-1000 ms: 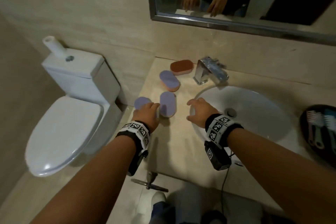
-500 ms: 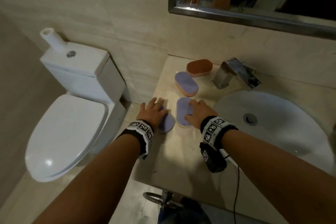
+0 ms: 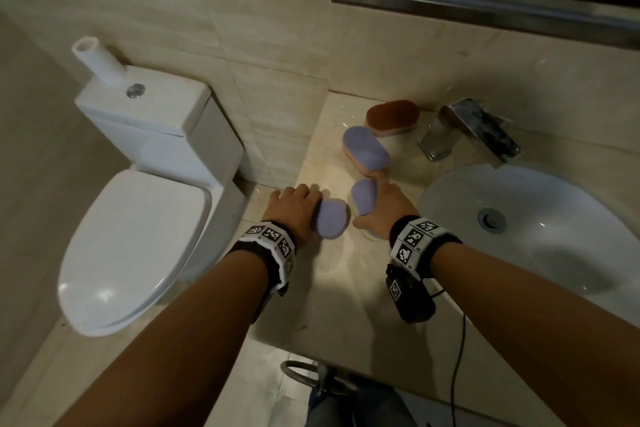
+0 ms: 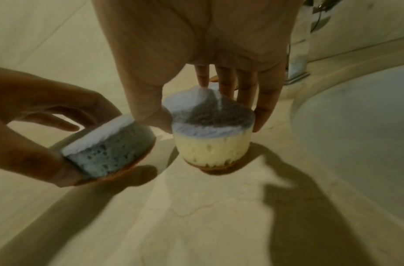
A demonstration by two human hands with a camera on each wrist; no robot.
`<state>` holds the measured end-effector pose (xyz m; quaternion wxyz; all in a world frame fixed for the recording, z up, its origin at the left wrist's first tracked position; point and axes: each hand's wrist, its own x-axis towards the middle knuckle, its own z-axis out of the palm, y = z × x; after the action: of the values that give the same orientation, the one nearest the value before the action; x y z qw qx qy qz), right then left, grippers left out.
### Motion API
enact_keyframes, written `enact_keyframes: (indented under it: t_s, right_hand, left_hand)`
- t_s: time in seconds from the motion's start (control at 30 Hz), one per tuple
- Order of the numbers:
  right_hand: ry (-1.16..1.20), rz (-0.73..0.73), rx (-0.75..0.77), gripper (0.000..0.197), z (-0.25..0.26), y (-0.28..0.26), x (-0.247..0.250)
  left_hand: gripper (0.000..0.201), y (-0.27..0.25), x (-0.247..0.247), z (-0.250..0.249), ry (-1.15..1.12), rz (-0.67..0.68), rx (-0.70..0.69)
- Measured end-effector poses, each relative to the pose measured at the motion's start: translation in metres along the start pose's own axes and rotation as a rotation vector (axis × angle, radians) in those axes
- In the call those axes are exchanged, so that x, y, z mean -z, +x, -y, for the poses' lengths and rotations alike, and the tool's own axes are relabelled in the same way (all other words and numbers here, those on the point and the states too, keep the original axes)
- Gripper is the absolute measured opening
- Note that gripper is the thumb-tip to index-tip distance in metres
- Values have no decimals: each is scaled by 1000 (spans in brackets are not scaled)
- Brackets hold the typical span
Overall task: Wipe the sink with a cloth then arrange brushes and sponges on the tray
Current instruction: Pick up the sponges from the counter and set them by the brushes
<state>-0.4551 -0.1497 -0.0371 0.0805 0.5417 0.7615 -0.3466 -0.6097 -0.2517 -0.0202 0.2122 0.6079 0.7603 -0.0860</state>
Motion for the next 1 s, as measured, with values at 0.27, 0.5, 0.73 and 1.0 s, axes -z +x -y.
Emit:
enact_keyframes:
  t_s: [0.27, 0.5, 0.73, 1.0]
  right_hand:
    - [111, -85, 15, 80, -34, -40, 32]
    - [117, -213, -53, 70, -99, -84, 79]
    - [123, -316, -140, 84, -190, -138, 134]
    - [95, -338, -200, 98, -337, -200, 193]
  left_hand:
    - [67, -4, 12, -44, -154, -34, -83]
    - [68, -1, 27, -125, -132, -79, -270]
    - [73, -4, 47, -234, -33, -144, -387]
    - [72, -8, 27, -397, 30, -142, -481]
